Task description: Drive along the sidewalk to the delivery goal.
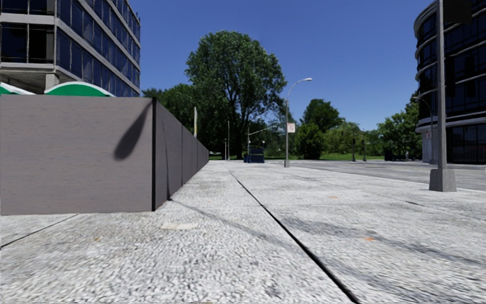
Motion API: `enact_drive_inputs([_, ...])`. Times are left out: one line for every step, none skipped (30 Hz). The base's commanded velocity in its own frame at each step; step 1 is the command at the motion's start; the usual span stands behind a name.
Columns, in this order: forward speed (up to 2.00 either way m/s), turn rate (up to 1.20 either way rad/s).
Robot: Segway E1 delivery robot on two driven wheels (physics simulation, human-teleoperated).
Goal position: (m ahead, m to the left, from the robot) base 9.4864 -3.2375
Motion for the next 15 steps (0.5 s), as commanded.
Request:
enact_drive_inputs([1.58,0.0])
enact_drive_inputs([1.58,0.0])
enact_drive_inputs([1.58,0.0])
enact_drive_inputs([1.58,0.0])
enact_drive_inputs([1.58,0.0])
enact_drive_inputs([1.58,0.0])
enact_drive_inputs([1.58,0.0])
enact_drive_inputs([1.58,-0.05])
enact_drive_inputs([1.58,-0.05])
enact_drive_inputs([1.58,-0.22])
enact_drive_inputs([1.58,-0.28])
enact_drive_inputs([1.58,-0.29])
enact_drive_inputs([1.58,-0.29])
enact_drive_inputs([1.62,-0.3])
enact_drive_inputs([1.64,-0.3])
